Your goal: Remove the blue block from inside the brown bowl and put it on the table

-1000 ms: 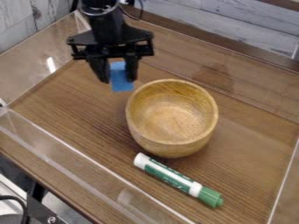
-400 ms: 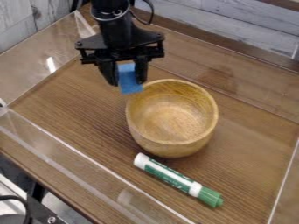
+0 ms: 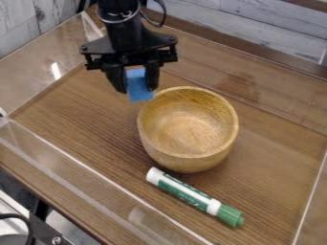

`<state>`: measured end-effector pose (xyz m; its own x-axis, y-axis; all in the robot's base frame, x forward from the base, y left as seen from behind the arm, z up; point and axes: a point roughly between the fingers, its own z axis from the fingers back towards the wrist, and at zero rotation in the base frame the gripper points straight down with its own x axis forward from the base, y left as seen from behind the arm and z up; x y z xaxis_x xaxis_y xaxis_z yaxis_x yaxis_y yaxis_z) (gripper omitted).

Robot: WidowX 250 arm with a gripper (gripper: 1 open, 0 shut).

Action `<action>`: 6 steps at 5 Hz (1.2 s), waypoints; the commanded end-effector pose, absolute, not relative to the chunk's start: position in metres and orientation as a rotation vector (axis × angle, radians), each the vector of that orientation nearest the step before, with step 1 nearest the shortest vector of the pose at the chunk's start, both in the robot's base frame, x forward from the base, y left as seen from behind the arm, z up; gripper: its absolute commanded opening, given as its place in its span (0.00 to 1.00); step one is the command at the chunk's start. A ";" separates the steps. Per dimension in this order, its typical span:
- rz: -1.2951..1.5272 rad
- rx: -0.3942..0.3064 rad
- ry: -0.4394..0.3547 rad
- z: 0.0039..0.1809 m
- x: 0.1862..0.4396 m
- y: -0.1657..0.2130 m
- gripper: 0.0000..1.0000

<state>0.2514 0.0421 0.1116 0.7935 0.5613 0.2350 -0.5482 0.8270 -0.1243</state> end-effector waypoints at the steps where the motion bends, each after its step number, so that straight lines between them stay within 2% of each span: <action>1: 0.598 -0.049 -0.341 0.127 0.256 0.043 0.00; 4: 0.505 -0.003 -0.352 0.111 0.234 0.064 0.00; 6: 0.493 0.031 -0.346 0.097 0.230 0.078 0.00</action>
